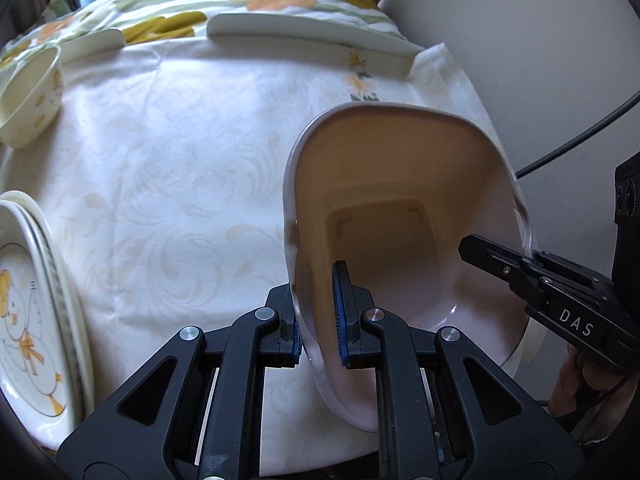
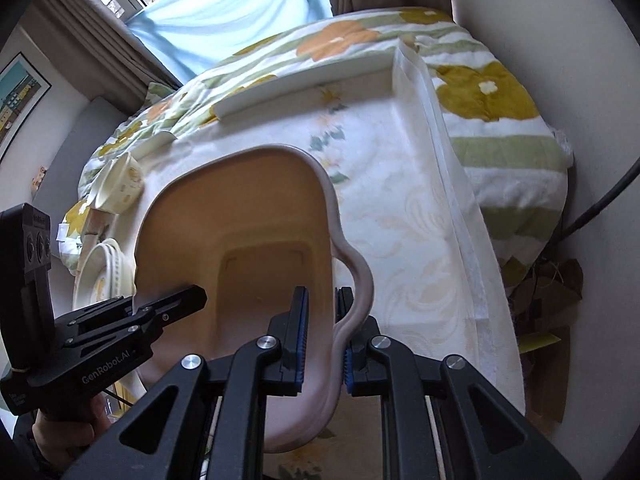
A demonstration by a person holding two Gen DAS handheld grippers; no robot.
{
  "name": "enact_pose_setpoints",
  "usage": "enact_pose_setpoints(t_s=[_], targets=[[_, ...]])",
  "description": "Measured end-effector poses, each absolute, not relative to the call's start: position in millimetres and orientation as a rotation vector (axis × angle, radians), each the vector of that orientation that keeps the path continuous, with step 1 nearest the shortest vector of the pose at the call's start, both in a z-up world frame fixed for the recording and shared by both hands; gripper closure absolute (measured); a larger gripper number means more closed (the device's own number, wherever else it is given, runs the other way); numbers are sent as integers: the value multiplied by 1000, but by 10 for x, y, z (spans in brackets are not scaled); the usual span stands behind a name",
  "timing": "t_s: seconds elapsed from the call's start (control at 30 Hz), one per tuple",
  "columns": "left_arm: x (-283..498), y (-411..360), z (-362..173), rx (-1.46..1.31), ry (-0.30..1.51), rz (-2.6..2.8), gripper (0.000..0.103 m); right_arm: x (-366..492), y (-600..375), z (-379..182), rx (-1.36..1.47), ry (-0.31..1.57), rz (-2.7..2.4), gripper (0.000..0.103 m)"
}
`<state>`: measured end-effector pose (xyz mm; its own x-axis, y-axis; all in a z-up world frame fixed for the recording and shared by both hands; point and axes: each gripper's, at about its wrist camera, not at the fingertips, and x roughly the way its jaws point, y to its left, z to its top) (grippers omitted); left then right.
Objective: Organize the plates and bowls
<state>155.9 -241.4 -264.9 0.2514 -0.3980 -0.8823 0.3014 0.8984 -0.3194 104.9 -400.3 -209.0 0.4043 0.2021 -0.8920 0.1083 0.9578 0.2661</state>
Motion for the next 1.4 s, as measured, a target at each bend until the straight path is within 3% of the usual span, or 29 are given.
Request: enact_pose_setpoints(t_s=[0.47, 0.53, 0.57, 0.6, 0.63, 0.67, 0.73, 1.1, 1.4], targets=[[1751, -2467, -2755, -45, 1231, -459, 91, 1018, -4134, -2277, 342, 1163, 59, 90], [1726, -2484, -2735, -28, 1223, -456, 83, 1022, -4155, -2287, 376, 1164, 63, 90], [1723, -2499, -2732, -23, 1219, -458, 66, 1030, -4172, -2296, 398, 1163, 70, 89], [1716, -2518, -2729, -15, 1214, -457, 39, 1033, -4185, -2303, 424, 1160, 76, 89], [1708, -2539, -2723, -2, 1202, -452, 28, 1032, -4197, -2305, 442, 1154, 77, 82], [1694, -2547, -2705, 5, 1185, -447, 22, 1025, -4215, -2304, 459, 1142, 74, 67], [1677, -2574, -2685, 23, 1168, -456, 22, 1018, -4238, -2298, 487, 1127, 67, 47], [1573, -2507, -2546, 51, 1161, -442, 22, 931, -4260, -2080, 465, 1108, 27, 47], [1196, -2032, -1862, 22, 1111, -374, 22, 680, -4035, -1248, 264, 1023, 58, 47]])
